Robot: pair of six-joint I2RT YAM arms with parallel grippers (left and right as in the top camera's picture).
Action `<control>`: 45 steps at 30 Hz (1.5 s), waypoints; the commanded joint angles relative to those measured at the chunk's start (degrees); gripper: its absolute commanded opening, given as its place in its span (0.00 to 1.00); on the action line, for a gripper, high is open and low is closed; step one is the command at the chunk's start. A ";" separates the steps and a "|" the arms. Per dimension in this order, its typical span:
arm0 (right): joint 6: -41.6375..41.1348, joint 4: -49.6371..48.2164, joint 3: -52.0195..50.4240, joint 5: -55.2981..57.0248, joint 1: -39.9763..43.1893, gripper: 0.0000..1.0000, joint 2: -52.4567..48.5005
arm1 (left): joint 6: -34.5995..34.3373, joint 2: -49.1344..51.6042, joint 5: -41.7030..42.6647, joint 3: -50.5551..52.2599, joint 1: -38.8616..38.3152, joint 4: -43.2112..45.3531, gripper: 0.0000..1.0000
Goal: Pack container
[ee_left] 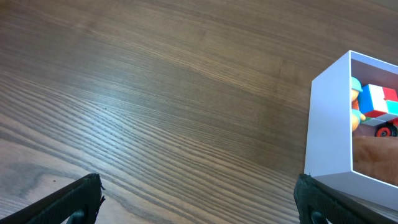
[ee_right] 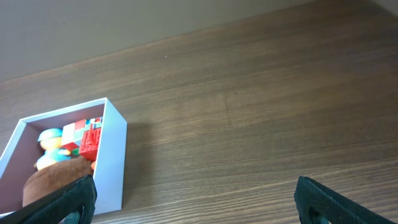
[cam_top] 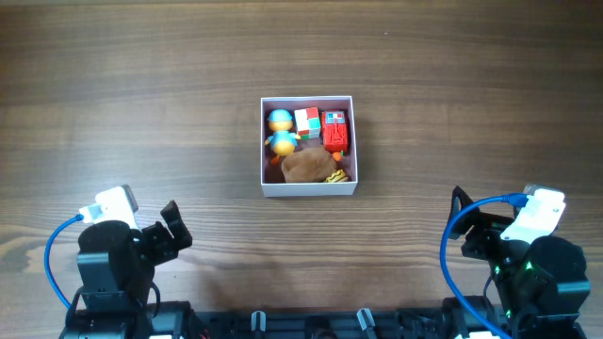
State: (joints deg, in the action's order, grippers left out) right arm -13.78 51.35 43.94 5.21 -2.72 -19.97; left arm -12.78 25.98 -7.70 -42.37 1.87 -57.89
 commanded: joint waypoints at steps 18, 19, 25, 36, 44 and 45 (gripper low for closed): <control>12.26 -55.69 -39.82 -13.57 -1.07 1.00 19.78 | -0.59 -0.09 -0.96 -0.04 -0.37 -0.09 1.00; 12.09 -58.64 -41.59 -12.74 -1.07 1.00 19.78 | -0.59 -0.09 -0.96 -0.04 -0.37 -0.09 1.00; 5.92 -51.71 -43.65 -5.25 -1.07 1.00 19.78 | -0.59 -0.09 -0.96 -0.04 -0.37 -0.09 1.00; 5.90 -51.76 -43.63 -5.22 -1.07 1.00 19.69 | -0.59 -0.09 -0.96 -0.04 -0.37 -0.09 1.00; 5.90 -51.76 -43.65 -5.22 -1.07 1.00 19.69 | -0.59 -0.09 -0.96 -0.04 -0.37 -0.09 1.00; 5.90 -51.76 -43.65 -5.22 -1.07 1.00 19.69 | -0.59 -0.09 -0.96 -0.04 -0.37 -0.09 1.00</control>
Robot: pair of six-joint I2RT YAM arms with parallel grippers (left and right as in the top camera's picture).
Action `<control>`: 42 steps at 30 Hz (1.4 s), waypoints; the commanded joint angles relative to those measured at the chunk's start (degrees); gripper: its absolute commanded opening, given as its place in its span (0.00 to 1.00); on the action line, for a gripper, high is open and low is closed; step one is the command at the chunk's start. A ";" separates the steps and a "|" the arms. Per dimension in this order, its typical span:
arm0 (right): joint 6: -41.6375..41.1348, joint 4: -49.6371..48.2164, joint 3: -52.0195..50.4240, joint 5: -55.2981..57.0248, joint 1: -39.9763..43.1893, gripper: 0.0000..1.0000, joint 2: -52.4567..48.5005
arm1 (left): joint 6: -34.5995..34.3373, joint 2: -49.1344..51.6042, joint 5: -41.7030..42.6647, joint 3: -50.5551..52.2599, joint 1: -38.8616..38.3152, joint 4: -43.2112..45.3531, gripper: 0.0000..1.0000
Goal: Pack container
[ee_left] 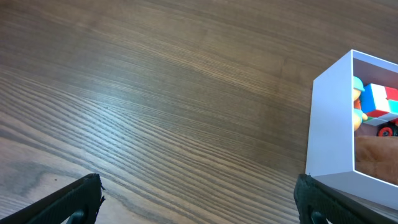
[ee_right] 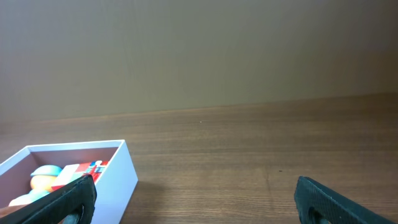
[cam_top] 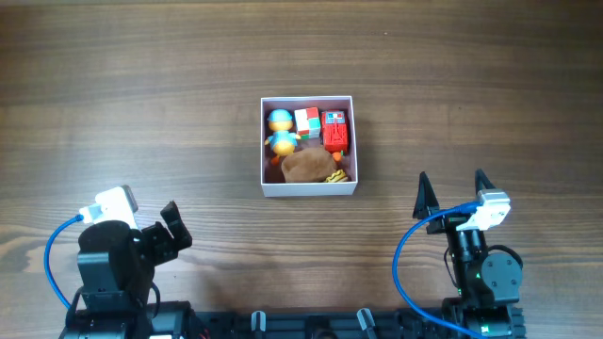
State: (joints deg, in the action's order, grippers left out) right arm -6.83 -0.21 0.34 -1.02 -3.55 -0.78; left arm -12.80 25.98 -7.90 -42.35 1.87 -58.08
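A white open box stands on the middle of the wooden table. Inside it are two blue-and-orange round figures, a red-white-green cube, a red toy car and a brown soft lump. My left gripper rests at the near left, open and empty in the left wrist view, with the box to its right. Near right of the box, my right gripper points towards the far side. It is open and empty, with the box at its left.
Bare wood-grain tabletop surrounds the box on all sides. Blue cables loop beside both arm bases at the near edge. A plain wall shows beyond the table's far edge in the right wrist view.
My right arm has shifted left and turned, so its open fingers now point straight towards the far edge and its camera looks more level. The left arm and the box's contents are unchanged.
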 commanded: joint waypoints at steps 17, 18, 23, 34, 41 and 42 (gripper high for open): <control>-1.05 -0.20 -0.02 1.01 -0.24 1.00 0.50 | 11.08 -25.31 18.21 27.17 -3.04 36.09 1.00; -1.05 -0.20 -0.04 1.01 -0.24 1.00 0.50 | 11.10 -25.31 19.17 29.59 -3.04 40.57 1.00; -1.03 -0.17 -0.02 1.01 -0.24 1.00 0.35 | 14.19 -25.81 20.09 39.19 -4.09 57.79 1.00; -1.05 -0.17 -0.04 1.01 -0.24 1.00 0.35 | 15.17 -25.81 20.09 42.03 -4.28 54.86 1.00; -1.05 -0.20 -0.04 1.01 -0.24 1.00 0.35 | 15.17 -25.81 20.09 42.03 -4.28 54.86 1.00; -1.05 -0.20 -0.04 1.01 -0.24 1.00 0.35 | 15.17 -25.81 20.09 42.03 -4.28 54.86 1.00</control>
